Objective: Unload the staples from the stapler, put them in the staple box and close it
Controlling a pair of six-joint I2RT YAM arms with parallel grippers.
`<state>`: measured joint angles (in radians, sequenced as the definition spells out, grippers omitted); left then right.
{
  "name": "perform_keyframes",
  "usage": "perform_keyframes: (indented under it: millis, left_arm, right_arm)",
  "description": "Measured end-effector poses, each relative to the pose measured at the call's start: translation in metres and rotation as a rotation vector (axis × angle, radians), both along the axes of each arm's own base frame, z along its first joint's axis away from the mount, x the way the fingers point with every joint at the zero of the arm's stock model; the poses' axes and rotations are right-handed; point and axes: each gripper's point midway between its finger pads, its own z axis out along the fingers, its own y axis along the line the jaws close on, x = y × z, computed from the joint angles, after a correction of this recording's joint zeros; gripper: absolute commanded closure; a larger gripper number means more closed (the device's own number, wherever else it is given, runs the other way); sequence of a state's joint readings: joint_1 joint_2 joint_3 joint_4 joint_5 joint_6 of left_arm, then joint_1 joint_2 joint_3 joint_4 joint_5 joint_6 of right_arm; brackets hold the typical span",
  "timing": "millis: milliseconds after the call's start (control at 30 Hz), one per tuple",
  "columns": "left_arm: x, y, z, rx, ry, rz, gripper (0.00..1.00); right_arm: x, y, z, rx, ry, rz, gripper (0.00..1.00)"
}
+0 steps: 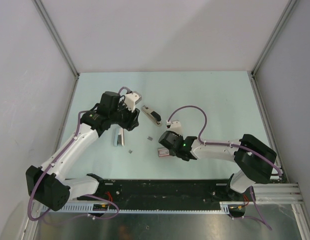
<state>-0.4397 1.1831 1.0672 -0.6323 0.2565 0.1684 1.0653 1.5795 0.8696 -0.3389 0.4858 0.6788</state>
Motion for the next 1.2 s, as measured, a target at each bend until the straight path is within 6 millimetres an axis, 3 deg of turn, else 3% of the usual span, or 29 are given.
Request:
perform_keyframes:
  millis: [1200]
  left_arm:
    - [-0.0029, -0.0004, -0.0032, 0.010, 0.004, -0.011, 0.47]
  right_arm:
    - [0.0012, -0.0032, -0.0062, -0.002, 0.003, -0.006, 1.00]
